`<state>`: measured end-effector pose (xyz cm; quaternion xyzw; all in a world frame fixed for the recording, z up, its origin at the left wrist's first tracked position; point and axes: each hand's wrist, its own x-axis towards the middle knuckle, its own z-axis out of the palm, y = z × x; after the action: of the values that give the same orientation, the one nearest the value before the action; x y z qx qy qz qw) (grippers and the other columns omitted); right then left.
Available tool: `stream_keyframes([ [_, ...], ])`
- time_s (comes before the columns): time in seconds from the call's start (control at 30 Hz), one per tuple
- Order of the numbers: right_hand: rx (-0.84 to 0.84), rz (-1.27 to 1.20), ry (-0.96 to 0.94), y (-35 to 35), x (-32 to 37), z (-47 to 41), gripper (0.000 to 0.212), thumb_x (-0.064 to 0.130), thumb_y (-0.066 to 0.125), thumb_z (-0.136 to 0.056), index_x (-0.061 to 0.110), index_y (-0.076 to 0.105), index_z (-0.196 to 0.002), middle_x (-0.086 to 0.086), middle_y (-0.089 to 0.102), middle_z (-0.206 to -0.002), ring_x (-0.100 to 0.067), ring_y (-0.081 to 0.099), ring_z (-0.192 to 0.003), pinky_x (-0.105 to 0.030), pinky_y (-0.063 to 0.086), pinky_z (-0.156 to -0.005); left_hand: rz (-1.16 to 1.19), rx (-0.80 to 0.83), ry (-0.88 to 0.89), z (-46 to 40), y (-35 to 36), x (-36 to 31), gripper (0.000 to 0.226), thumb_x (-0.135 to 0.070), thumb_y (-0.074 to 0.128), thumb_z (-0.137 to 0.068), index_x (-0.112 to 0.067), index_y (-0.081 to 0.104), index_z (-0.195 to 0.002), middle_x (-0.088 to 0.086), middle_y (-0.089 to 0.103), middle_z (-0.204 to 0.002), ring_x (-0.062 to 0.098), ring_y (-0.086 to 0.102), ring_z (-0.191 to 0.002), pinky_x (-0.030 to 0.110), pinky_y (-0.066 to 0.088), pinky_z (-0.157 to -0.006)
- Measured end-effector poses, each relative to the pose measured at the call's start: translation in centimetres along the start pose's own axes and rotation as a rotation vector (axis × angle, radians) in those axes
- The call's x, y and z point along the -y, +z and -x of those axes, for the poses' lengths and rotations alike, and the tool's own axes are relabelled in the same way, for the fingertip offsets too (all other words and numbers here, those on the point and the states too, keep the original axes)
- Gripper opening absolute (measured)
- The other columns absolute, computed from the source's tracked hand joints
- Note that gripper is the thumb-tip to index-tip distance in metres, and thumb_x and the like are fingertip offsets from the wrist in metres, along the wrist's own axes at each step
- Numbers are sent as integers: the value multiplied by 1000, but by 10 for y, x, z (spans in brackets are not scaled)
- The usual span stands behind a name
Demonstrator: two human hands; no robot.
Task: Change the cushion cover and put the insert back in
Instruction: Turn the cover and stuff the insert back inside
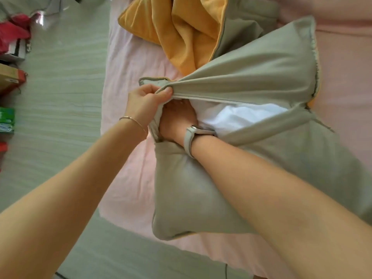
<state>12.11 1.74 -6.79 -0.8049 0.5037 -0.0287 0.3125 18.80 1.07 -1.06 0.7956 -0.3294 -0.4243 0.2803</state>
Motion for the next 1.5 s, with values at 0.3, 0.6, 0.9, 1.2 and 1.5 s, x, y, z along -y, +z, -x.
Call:
stream_keyframes([
  [0.3,-60,-78,-118,-80,-27,121,34,23,39,-93,15,56,-121,-6,57,-125,-26,49,-119,-36,33,-97,-166,-8,123,55,19,14,46,-49,69,-57,-27,56,-95,1,62,-93,20,62,-92,36,50,-90],
  [0.6,-131,-333,586,-68,-134,223,63,54,50,-87,19,36,-137,-7,32,-139,-31,31,-128,-44,31,-104,-500,-255,404,124,49,30,26,-19,50,-94,-5,61,-113,22,59,-107,37,52,-102,31,32,-84],
  [0.9,-487,-278,324,-185,-189,290,21,18,57,-89,0,67,-95,-14,62,-104,-32,57,-99,-31,39,-83,-243,-168,302,241,73,-14,43,-25,44,-97,-9,39,-57,9,50,-58,26,45,-61,32,28,-61],
  [1.2,-78,45,539,-164,-281,374,53,23,29,-95,14,23,-147,-7,10,-156,-25,8,-143,-46,7,-115,-537,348,304,306,213,3,23,-25,49,-92,-8,62,-100,10,66,-102,27,60,-98,35,46,-82],
  [1.5,-589,-70,410,-104,-285,418,60,0,31,-83,11,32,-142,-15,31,-149,-25,18,-139,-48,9,-112,-716,205,734,273,321,-43,45,-43,57,-86,-17,53,-122,9,51,-121,32,44,-108,38,39,-89],
])
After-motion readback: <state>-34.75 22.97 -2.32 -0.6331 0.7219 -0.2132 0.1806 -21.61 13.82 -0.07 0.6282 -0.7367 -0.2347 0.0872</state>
